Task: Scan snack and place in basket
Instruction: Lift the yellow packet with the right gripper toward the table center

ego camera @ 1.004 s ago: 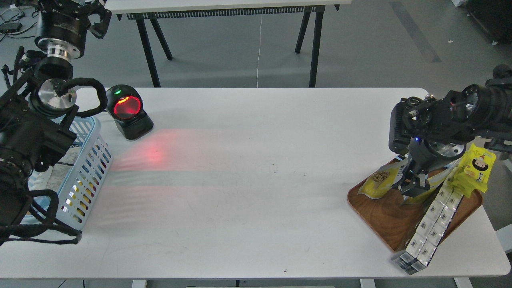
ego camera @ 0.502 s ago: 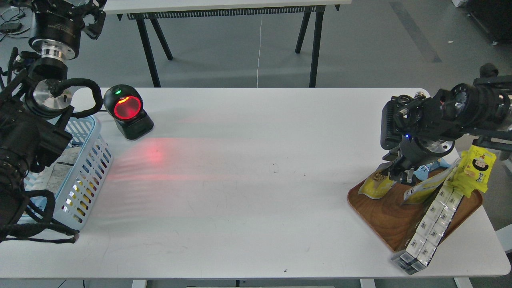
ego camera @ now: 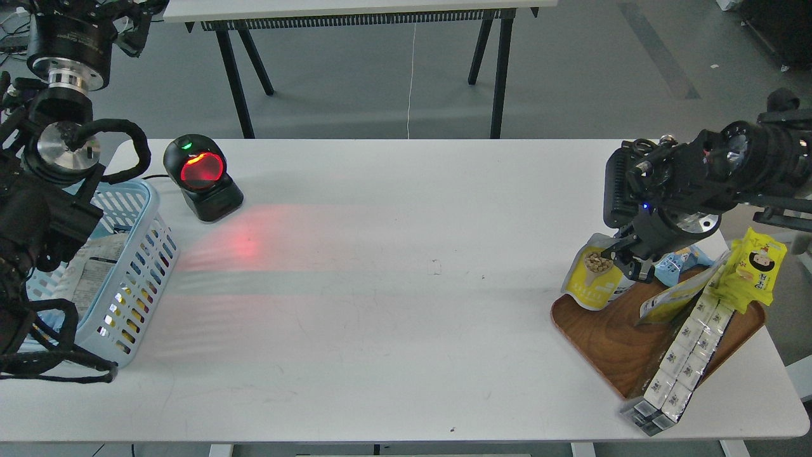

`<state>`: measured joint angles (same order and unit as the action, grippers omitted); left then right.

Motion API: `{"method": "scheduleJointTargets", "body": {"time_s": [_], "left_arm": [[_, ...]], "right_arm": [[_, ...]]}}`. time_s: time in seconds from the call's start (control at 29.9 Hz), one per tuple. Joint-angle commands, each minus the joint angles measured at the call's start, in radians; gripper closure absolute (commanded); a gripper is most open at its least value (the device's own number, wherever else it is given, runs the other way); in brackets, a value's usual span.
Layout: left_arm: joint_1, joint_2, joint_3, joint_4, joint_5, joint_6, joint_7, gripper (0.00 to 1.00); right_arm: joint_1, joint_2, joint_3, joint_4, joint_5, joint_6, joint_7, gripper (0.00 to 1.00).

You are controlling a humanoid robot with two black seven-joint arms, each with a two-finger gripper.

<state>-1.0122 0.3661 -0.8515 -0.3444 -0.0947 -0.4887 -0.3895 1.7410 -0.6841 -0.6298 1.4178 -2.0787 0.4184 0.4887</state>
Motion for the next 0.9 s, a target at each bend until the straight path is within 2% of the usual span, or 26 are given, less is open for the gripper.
{"method": "scheduleJointTargets", "body": {"time_s": [0.0,0.2,0.37,0.5,0.87], "left_arm": [[-0.002,0.001,-0.001,0.001,0.0,0.0,0.0,0.0],[-0.002,-0.001,0.002,-0.001,0.001,0.0,0.0,0.0],[0.0,-0.001,0.003,-0.001,0.001,0.0,0.001,0.0],[0.001,0.0,0.003,-0.001,0.001,0.0,0.001,0.0],[0.015,-0.001,0.016,-0.001,0.003,0.0,0.003,0.0]], "right_arm": [[0.06,-0.025,0.028,0.042,0.005,0.003,0.0,1.0],[0.127,0.0,0.057,0.041,0.008,0.0,0.0,1.0],[0.077,0.063,0.202,0.0,0.009,-0.001,0.0,1.0],[0.022,0.164,0.294,-0.088,0.009,0.01,0.0,1.0],[-0.05,0.464,0.372,-0.373,0.062,0.01,0.0,1.0]]}}
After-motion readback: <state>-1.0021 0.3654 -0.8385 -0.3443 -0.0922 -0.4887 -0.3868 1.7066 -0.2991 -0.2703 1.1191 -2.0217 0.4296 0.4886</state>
